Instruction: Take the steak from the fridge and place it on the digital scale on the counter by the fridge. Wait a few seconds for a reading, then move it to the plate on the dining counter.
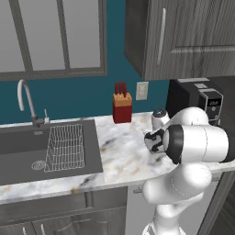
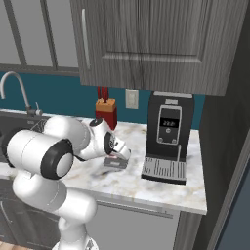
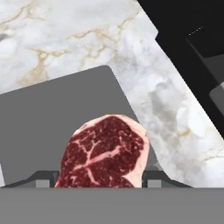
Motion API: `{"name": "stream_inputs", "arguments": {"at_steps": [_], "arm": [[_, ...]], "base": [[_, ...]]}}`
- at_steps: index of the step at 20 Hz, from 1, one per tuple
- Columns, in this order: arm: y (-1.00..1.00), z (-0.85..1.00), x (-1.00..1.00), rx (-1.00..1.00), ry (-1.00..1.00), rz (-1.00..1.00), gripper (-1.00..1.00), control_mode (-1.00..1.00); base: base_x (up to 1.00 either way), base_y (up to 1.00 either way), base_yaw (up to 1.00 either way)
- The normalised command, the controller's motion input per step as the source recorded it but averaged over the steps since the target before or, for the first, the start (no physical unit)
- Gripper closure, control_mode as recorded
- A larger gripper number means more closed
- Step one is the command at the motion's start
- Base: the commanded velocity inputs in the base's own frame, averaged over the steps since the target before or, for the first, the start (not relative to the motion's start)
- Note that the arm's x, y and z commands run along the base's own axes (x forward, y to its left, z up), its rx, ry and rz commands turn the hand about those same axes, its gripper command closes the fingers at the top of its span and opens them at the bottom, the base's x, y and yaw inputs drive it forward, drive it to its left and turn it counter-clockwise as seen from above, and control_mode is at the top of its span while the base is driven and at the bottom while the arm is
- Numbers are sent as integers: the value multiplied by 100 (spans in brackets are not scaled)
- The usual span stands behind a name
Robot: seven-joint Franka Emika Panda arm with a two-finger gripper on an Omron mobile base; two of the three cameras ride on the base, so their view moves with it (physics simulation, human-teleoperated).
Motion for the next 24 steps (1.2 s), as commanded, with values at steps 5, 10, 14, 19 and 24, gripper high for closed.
{"name": "stream_inputs", "arguments": {"at_steps": [5,10,14,19,24], "arm": [[0,-9,22,0,0,0,100,-100],[0,-18,28,0,0,0,-100,-100],[0,-27,24,0,0,0,-100,-100],[0,-27,4,0,0,0,-100,-100],[0,3,-38,0,-4,0,-100,-100]], "base": [[0,0,0],[0,0,0],[0,0,0],[0,0,0],[0,0,0]]}}
